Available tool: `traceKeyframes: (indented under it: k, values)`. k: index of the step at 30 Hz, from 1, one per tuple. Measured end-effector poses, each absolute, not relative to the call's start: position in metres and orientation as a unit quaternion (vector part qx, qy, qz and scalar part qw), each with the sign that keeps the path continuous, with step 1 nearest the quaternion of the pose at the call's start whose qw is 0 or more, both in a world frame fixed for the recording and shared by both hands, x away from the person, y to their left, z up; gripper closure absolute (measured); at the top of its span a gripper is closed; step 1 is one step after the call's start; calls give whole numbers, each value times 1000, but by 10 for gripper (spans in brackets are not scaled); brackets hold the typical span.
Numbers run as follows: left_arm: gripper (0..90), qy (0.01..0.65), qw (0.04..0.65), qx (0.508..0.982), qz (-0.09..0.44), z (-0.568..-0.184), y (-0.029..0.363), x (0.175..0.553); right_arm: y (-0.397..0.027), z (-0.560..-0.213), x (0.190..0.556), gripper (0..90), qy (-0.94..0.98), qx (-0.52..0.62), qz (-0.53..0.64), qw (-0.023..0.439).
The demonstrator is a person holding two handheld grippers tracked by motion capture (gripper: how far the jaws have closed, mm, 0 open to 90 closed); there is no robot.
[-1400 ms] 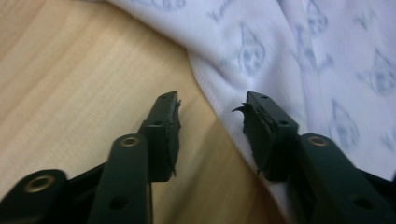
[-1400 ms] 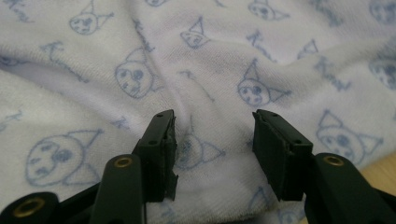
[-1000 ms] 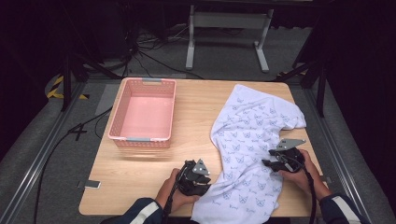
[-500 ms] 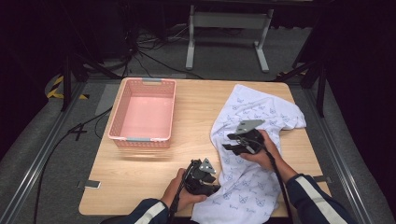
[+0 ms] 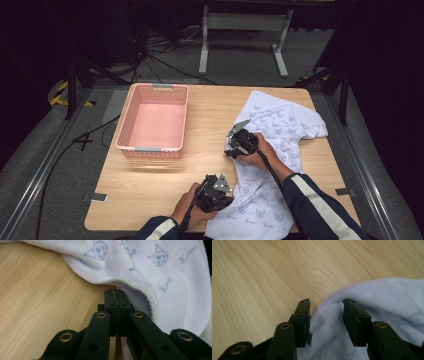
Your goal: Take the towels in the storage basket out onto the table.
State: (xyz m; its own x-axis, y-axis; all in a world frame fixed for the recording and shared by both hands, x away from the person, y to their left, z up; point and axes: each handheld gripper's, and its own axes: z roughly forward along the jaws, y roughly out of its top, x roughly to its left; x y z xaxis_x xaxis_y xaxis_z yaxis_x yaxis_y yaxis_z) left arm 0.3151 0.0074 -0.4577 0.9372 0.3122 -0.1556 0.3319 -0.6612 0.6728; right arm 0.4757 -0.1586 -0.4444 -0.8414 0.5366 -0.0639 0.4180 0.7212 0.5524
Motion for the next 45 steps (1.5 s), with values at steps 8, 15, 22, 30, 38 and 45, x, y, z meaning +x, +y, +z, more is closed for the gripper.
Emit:
traceKeyframes:
  k: [8, 15, 22, 30, 38, 45]
  values:
    - [502, 235, 435, 868, -36, -447, 24, 305, -153, -440, 486, 855, 914, 257, 288, 126]
    - [481, 232, 383, 894, -30, -460, 11, 297, -148, -417, 493, 858, 891, 264, 343, 135]
    - [816, 221, 360, 906, -14, -456, 32, 289, -132, -401, 498, 772, 878, 261, 374, 145]
    - [743, 237, 350, 906, -15, -456, 57, 273, -157, -397, 486, 518, 885, 253, 370, 128]
    - [484, 248, 387, 888, 21, -445, 53, 293, -245, -390, 440, 517, 890, 241, 359, 145]
    - [392, 184, 370, 910, 20, -444, 1, 314, -335, -410, 392, 536, 880, 294, 344, 143]
